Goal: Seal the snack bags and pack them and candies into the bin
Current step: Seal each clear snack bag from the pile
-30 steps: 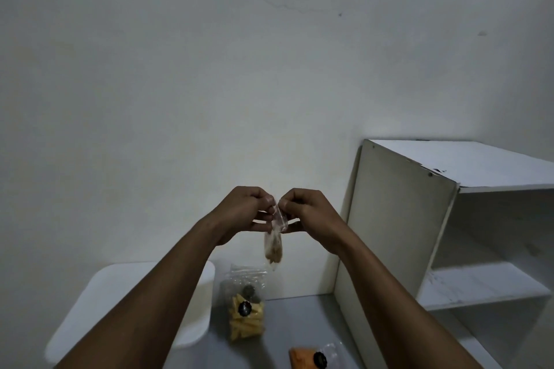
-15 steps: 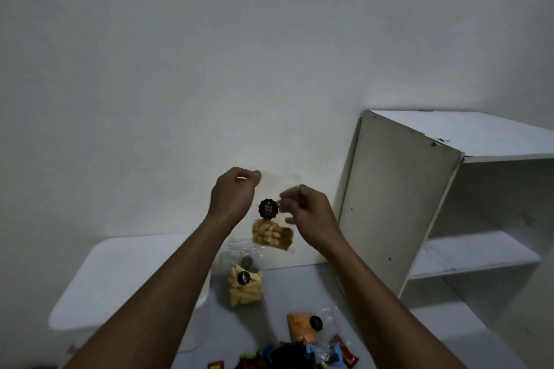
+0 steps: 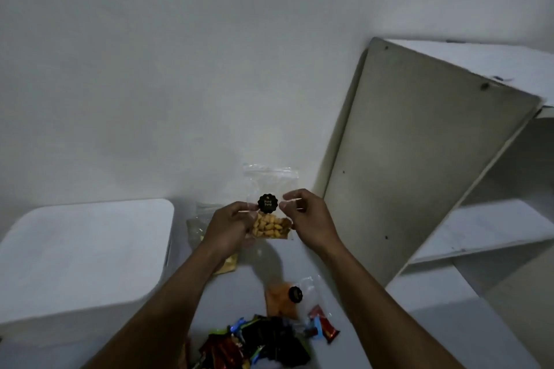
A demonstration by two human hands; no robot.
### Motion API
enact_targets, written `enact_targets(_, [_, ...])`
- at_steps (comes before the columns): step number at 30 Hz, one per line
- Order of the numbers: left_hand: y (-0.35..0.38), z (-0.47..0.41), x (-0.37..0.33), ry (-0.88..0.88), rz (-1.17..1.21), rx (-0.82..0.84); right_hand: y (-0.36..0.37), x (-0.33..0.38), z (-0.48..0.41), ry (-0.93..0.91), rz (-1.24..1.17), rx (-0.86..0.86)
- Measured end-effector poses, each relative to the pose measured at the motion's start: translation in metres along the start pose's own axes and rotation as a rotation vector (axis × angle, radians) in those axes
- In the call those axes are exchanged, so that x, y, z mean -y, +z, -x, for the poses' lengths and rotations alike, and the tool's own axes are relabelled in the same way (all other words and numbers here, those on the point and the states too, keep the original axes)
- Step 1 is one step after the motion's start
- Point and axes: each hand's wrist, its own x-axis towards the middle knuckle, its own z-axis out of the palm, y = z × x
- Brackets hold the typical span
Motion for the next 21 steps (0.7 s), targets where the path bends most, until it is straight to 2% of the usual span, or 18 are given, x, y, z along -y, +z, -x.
enact_targets(7, [0.049, -0.072, 0.092, 0.064, -0.178, -0.207, 0.027, -0.100, -0.061, 0.158, 0.042, -0.103])
enact_targets(13, [0.079, -0.120, 0.160, 0.009, -0.318, -0.349, 0.059, -0.187, -0.101, 0.208, 0.160, -0.123])
enact_targets(16, [0.088, -0.133, 0.177, -0.049, -0.386, -0.430, 0.069, -0.211, -0.109, 0.201, 0.234, -0.112])
enact_targets(21, [0.096, -0.147, 0.185, -0.113, -0.410, -0.508, 0.073, -0.227, -0.113, 0.194, 0.223, -0.126])
